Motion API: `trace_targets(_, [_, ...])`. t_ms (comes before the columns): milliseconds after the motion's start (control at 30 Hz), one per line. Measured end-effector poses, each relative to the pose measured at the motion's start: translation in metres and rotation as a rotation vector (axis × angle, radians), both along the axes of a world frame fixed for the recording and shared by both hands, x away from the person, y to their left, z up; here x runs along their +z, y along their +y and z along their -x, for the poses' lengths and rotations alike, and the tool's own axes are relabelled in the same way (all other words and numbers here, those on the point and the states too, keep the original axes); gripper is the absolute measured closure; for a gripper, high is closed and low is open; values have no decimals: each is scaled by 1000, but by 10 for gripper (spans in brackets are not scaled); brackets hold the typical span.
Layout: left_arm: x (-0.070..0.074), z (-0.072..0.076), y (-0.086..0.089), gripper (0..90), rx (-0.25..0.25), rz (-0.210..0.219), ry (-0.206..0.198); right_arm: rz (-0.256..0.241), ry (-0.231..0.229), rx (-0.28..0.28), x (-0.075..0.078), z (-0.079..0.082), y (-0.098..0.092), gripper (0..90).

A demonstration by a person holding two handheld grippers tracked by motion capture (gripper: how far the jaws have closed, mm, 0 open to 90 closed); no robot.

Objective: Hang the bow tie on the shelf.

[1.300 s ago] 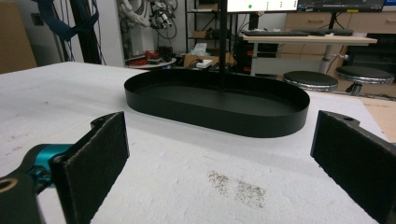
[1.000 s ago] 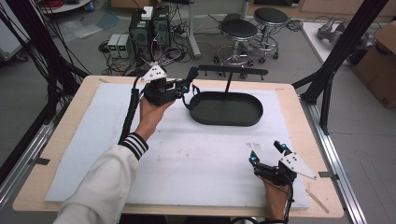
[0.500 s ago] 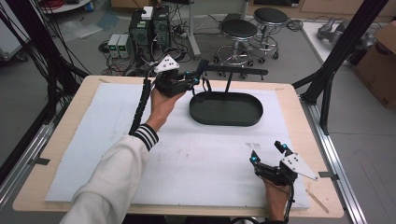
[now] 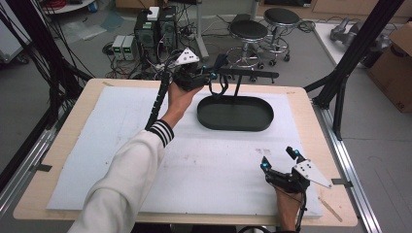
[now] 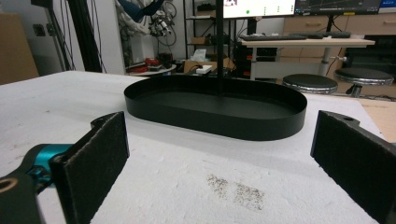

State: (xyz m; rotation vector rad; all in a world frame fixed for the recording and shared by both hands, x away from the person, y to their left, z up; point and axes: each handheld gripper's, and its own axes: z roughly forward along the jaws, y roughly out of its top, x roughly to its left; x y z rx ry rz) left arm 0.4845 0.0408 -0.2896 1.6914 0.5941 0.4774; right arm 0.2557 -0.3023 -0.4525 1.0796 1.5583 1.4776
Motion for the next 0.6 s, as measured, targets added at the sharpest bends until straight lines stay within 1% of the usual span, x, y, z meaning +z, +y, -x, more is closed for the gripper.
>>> trace_targets(33, [0, -2, 1, 737, 4, 5, 3, 0, 0, 0, 0, 0, 0, 32])
trace_targets(100, [0, -6, 1, 736, 21, -12, 0, 2, -2, 0, 0, 0, 0, 33])
trace_targets(167, [0, -10, 1, 737, 32, -16, 5, -1, -1, 1, 0, 0, 0, 33])
trace_targets(367, [1, -21, -1, 737, 63, -15, -14, -6, 4, 3, 0, 0, -1, 33])
trace_targets(467, [-1, -25, -2, 737, 85, -19, -26, -6, -3, 3, 0, 0, -1, 32])
trace_targets(600, [-5, -28, 1, 736, 107, -40, -21, -12, 4, 5, 0, -1, -2, 33])
